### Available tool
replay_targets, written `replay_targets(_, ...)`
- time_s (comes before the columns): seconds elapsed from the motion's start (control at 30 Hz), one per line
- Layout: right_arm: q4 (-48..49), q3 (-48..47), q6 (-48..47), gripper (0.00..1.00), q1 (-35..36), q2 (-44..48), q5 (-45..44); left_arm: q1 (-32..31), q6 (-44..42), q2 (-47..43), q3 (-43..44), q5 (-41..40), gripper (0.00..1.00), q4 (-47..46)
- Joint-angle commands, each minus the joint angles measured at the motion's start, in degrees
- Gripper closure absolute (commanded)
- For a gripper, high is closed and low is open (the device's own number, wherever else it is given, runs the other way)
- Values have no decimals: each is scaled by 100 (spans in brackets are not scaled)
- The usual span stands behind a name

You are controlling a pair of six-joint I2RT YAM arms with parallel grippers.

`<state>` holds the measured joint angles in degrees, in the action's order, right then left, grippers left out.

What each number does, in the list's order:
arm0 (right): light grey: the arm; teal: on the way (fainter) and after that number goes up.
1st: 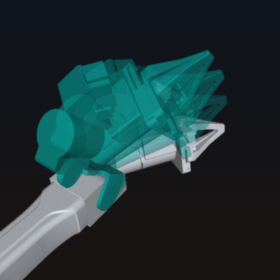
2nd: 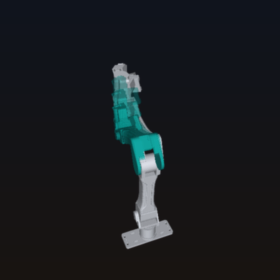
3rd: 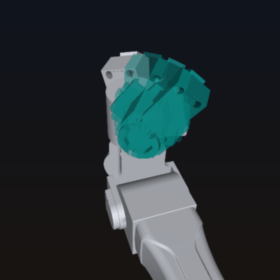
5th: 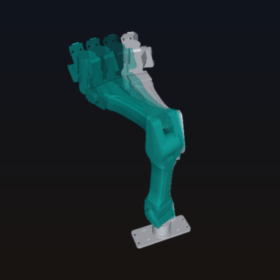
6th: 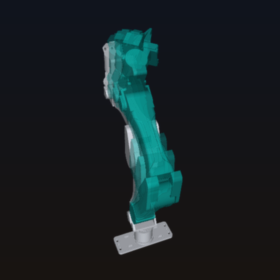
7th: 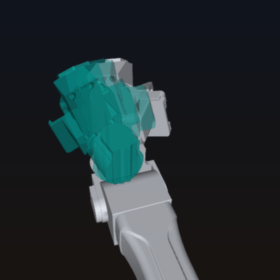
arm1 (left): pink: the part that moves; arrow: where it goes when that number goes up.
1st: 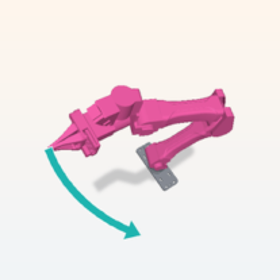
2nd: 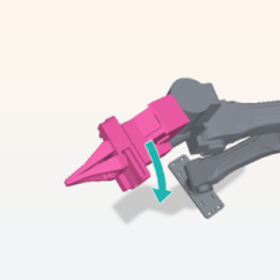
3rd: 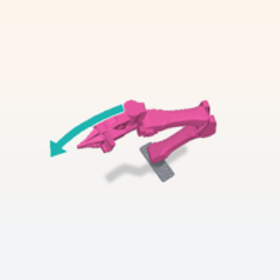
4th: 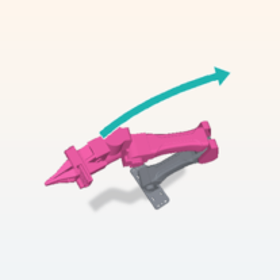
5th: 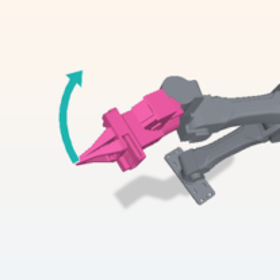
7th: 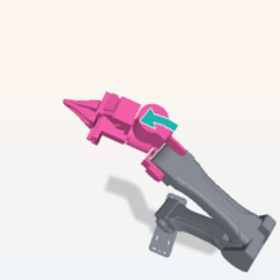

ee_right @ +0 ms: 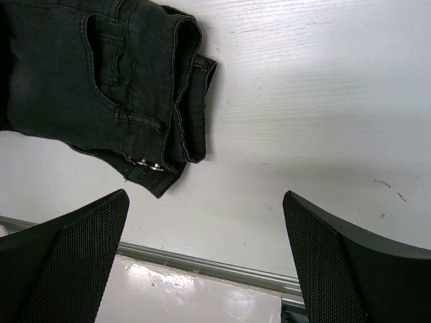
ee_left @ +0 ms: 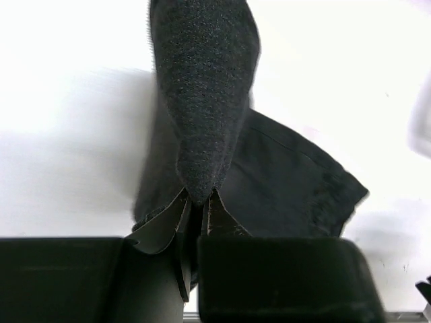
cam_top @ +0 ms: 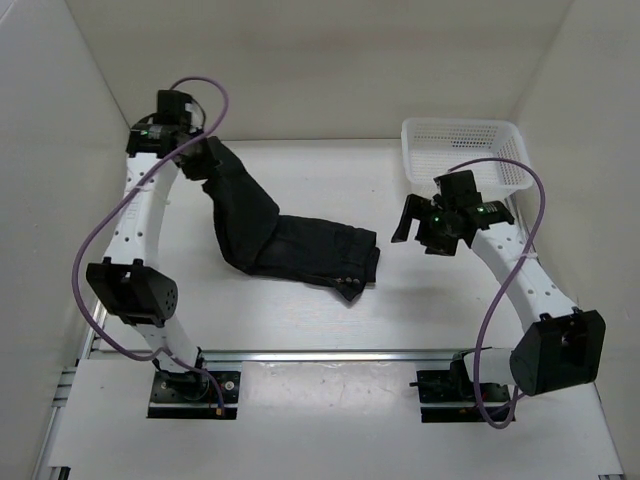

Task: Fold and stack the trousers
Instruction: Fold the trousers

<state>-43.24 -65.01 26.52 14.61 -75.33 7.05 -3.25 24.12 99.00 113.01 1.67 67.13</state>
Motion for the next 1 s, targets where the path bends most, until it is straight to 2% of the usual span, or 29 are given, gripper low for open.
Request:
replay_targets(0.0, -430, -266, -68, 0, -64, 211, -186, -981, 513, -294, 274, -351, 90, -69)
replay_targets(0.23, -623, -266, -68, 0, -64, 431, -301, -2538, 1287, 198, 678, -1265, 90, 1)
replay_targets(0.43, -729, -214, -68, 0, -169, 651, -432, -3601, 1911, 655, 862, -1162, 90, -112)
replay_targets(0.47, -729, -161, -68, 0, -221, 712, -502, -3761, 1912, 751, 924, -1030, 84, -269)
replay_targets(0.5, -729, -161, -68, 0, -222, 713, -503, -3902, 1851, 996, 924, -811, 73, -401)
replay_targets(0.53, -729, -109, -121, 0, -283, 713, -503, -4147, 1685, 1164, 1046, -243, 39, -464)
replay_targets(0.57, -729, -47, -121, 0, -370, 765, -503, -4245, 1588, 1339, 1378, -29, 32, -464)
replay_targets(0.6, -729, -47, -182, 0, -423, 765, -503, -4315, 1491, 1663, 1599, 78, 32, -108)
replay_targets(0.67, -782, 24, -244, 0, -555, 827, -450, -4316, 1280, 1772, 2056, 9, 25, 316)
replay_targets(0.73, -782, 146, -296, 0, -608, 888, -397, -4316, 1148, 1510, 1997, -297, 27, 476)
replay_targets(0.83, -599, 147, -350, 1, -609, 749, -170, -4079, 911, 745, 1295, -299, 33, 135)
replay_targets(0.97, 139, 208, -191, 10, -609, 213, 918, -3588, 910, 138, 146, -457, 46, -25)
